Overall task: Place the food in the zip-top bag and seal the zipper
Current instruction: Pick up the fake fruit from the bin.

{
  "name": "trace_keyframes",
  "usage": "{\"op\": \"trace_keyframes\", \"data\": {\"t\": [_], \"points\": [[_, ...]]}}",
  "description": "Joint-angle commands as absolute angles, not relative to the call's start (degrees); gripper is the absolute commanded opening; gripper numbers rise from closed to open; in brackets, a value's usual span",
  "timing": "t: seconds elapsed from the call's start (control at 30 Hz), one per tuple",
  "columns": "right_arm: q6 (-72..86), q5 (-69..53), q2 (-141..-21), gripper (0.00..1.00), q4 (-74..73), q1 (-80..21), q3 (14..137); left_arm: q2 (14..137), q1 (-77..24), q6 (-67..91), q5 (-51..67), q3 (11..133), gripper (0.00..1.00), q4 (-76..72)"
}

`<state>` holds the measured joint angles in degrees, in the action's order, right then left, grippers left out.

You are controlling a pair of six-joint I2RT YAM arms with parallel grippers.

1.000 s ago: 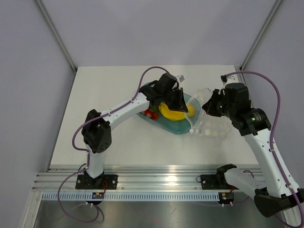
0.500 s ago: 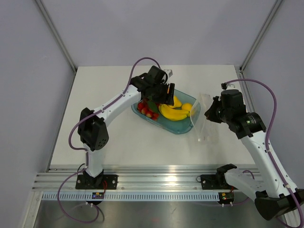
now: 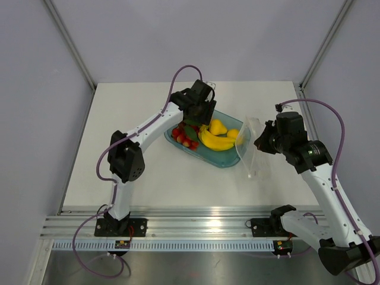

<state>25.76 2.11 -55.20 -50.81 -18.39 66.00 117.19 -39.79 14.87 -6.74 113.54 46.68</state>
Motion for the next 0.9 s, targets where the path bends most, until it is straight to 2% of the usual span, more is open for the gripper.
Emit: {"op": "trace_keyframes", "data": {"t": [0.0, 0.27, 0.37, 0.5, 0.53, 0.63, 0.87], "points": [[26.1, 0.4, -55.4, 0.0, -48.3, -18.7, 68.0, 119.6, -40.1, 12.7, -9.0, 117.3, 0.62, 45.8], [26.5, 0.3, -55.5, 0.0, -48.3, -18.6, 68.2, 124.0, -41.3, 12.0, -9.9, 117.6, 0.55, 45.7], [26.5, 0.3, -55.8, 0.0, -48.3, -18.6, 68.4, 124.9, -41.6, 12.0, -9.8, 117.2, 0.48, 44.8], [26.4, 0.3, -56.2, 0.0, -48.2, -18.6, 68.7, 125.3, -41.7, 12.0, -9.9, 117.8, 0.28, 44.9], [26.5, 0.3, -56.6, 0.0, -48.1, -18.7, 68.8, 124.9, -41.7, 12.0, -10.0, 118.0, 0.16, 45.3], [26.3, 0.2, -57.2, 0.0, -47.6, -18.6, 69.1, 121.9, -41.7, 12.5, -11.5, 117.7, 0.0, 46.0], [26.1, -2.0, -58.4, 0.0, -46.2, -18.7, 68.8, 110.6, -41.7, 11.3, -17.6, 109.0, 0.0, 40.0]]}}
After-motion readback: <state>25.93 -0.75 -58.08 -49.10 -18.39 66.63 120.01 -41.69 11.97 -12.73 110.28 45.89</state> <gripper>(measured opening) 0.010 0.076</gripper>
